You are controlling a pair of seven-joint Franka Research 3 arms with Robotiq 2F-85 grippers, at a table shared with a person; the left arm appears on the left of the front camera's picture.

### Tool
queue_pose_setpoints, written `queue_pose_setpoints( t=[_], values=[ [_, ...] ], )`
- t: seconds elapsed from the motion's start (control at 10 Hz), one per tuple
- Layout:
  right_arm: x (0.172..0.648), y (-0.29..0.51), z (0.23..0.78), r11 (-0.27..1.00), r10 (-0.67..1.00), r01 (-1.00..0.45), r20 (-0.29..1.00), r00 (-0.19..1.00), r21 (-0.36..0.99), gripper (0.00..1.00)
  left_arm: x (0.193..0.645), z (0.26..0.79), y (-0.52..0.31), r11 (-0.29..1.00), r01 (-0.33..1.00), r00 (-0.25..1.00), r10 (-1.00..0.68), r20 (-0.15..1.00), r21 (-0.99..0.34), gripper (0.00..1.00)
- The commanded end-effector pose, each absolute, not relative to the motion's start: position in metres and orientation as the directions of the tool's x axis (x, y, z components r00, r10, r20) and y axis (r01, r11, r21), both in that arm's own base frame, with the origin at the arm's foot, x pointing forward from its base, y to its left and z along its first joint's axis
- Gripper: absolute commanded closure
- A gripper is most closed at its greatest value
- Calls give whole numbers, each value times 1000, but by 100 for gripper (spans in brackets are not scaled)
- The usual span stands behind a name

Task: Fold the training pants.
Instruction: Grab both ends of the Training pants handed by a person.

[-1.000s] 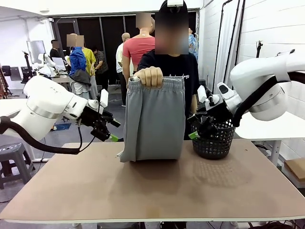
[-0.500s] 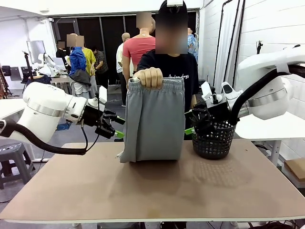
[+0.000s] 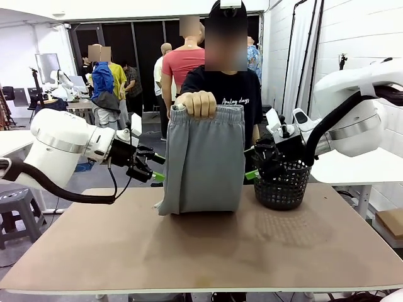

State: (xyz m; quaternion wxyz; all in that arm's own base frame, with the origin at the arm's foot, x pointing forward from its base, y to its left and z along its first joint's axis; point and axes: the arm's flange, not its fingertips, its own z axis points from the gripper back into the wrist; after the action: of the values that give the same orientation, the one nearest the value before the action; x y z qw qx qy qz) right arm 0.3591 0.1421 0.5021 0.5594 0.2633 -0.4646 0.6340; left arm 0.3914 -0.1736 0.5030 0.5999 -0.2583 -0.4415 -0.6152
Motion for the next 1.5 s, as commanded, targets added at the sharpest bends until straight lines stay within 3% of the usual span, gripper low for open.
queue_pose_setpoints(
  t=[0.0,1.0,1.4],
  values=[
    [360,150,502,70,392,-947,882,-263,-314,0,394,500,-181,146,961,-166,-381,910,236,0],
    [363,159,494,44,235,-962,939,-251,-268,0,378,517,-202,26,966,-239,-285,928,257,0],
    [361,170,500,16,185,-963,947,-262,-270,0,370,528,-211,66,966,-230,-217,949,249,0]
  ],
)
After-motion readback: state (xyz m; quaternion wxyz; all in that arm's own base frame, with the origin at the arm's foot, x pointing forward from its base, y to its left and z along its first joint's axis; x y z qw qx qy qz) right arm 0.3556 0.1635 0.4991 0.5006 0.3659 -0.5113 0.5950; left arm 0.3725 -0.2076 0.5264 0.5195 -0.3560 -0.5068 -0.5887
